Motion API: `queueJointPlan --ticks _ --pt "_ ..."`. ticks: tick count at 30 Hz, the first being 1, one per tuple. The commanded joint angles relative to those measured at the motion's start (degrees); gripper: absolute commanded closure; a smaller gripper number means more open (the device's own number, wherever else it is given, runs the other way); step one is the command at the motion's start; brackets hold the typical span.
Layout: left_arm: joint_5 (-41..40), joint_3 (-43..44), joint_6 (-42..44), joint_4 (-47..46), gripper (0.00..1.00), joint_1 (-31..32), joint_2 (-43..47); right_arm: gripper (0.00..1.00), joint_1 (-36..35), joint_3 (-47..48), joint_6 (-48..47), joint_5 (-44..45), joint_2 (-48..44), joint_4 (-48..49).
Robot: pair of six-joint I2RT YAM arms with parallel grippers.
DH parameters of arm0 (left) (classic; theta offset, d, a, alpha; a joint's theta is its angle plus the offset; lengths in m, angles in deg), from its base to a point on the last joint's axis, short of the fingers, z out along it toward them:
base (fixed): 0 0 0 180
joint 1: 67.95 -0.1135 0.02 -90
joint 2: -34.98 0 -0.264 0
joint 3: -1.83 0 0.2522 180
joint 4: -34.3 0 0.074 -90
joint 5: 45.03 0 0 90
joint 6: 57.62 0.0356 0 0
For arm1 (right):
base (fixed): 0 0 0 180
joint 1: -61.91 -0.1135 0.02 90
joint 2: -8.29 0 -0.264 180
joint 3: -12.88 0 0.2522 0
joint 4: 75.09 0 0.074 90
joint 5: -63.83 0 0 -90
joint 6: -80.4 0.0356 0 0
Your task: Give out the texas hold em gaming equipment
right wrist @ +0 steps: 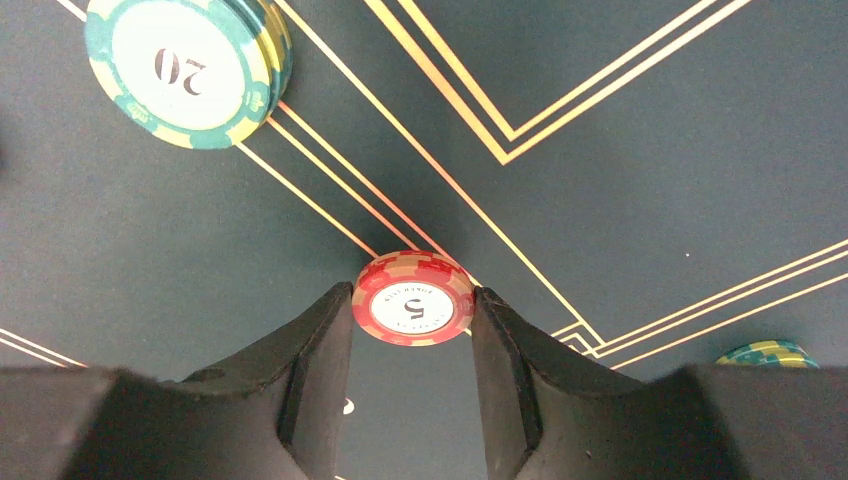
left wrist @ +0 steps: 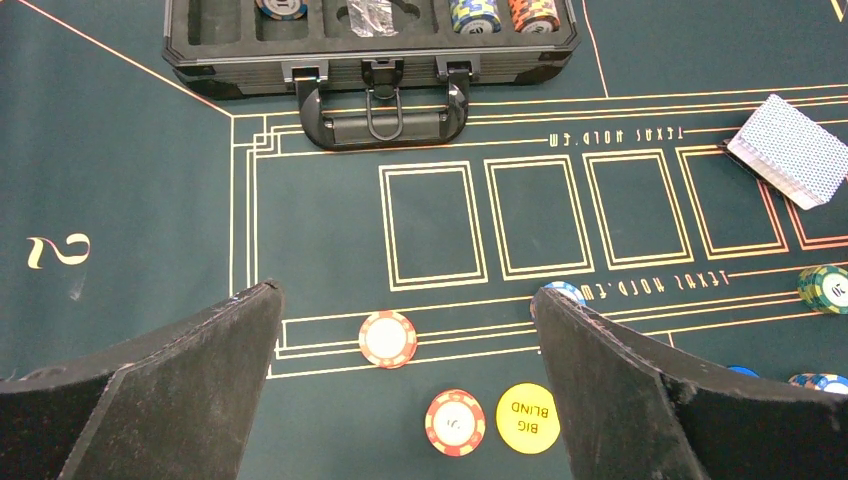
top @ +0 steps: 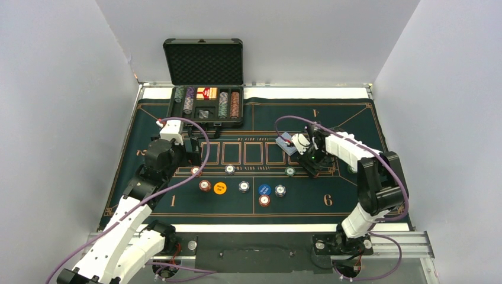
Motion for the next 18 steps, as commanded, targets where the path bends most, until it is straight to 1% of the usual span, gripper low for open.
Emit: queueJointPlan --ticks 1,12,18 --pt "-0.08 1.45 0.68 -3.19 0.03 -0.34 1.13 0.95 1.35 0.16 -1.33 -1.1 -3.74 -1.69" --pt "0.17 1.43 0.76 -3.14 0.03 -0.34 1.53 0.95 5.59 2.04 -2.69 -1.93 -5.5 -4.93" --pt "0.27 1.49 0.92 -3.13 0.03 -0.34 2.04 0.95 8.75 2.59 -3.05 -2.1 -8.26 -6.89"
